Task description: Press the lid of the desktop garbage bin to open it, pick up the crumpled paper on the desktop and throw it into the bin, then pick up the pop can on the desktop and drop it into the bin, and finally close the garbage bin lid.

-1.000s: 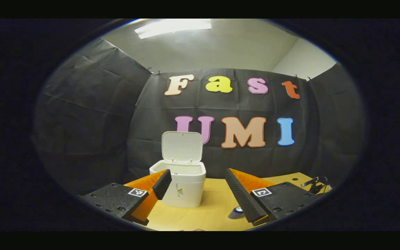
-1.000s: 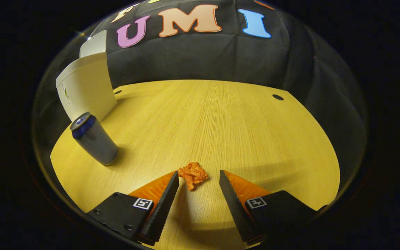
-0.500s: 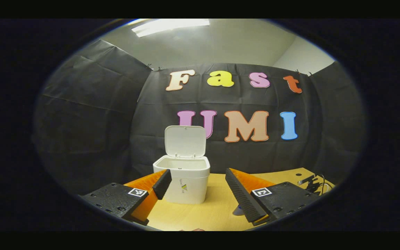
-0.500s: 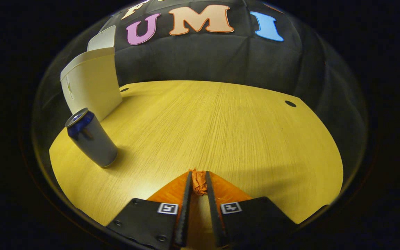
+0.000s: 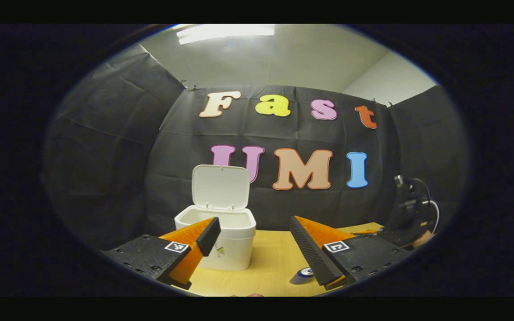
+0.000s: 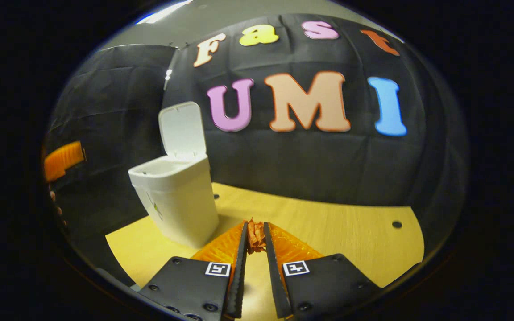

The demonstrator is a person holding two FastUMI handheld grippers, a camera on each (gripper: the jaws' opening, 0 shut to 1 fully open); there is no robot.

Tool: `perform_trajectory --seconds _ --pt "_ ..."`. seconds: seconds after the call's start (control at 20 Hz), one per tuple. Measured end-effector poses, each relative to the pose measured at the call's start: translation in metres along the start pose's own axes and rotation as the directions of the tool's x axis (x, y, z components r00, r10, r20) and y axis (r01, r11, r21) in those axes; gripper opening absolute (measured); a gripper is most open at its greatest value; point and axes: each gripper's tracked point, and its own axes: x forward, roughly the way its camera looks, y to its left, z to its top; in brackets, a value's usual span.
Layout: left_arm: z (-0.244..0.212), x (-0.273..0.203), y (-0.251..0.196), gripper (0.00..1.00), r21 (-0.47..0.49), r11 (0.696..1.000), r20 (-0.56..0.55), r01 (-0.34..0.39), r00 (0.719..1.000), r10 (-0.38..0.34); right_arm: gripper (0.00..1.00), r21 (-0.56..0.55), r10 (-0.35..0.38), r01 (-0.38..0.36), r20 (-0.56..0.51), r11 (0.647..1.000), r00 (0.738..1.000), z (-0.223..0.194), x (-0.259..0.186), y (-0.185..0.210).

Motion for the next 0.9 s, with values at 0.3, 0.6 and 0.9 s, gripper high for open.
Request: perform_trajectory --seconds 0.3,0.6,0.9 --pt "-0.023 0.007 0.034 0.93 -0.038 0.999 -0.041 0.005 0.999 -0.007 0.28 -0.091 0.152 -0.140 0.146 0.986 0.977 0.111 0.047 0.113" --pt "-0.039 -0.001 0.070 0.93 -0.031 0.999 -0.082 -0.015 0.997 0.013 0.29 -0.076 0.240 -0.237 0.028 0.969 0.970 0.093 0.154 0.203" --pt "-0.046 -0.007 0.086 0.94 -0.055 0.998 -0.115 -0.044 0.993 0.038 0.29 -0.052 0.215 -0.220 -0.084 0.974 0.973 0.059 0.196 0.225"
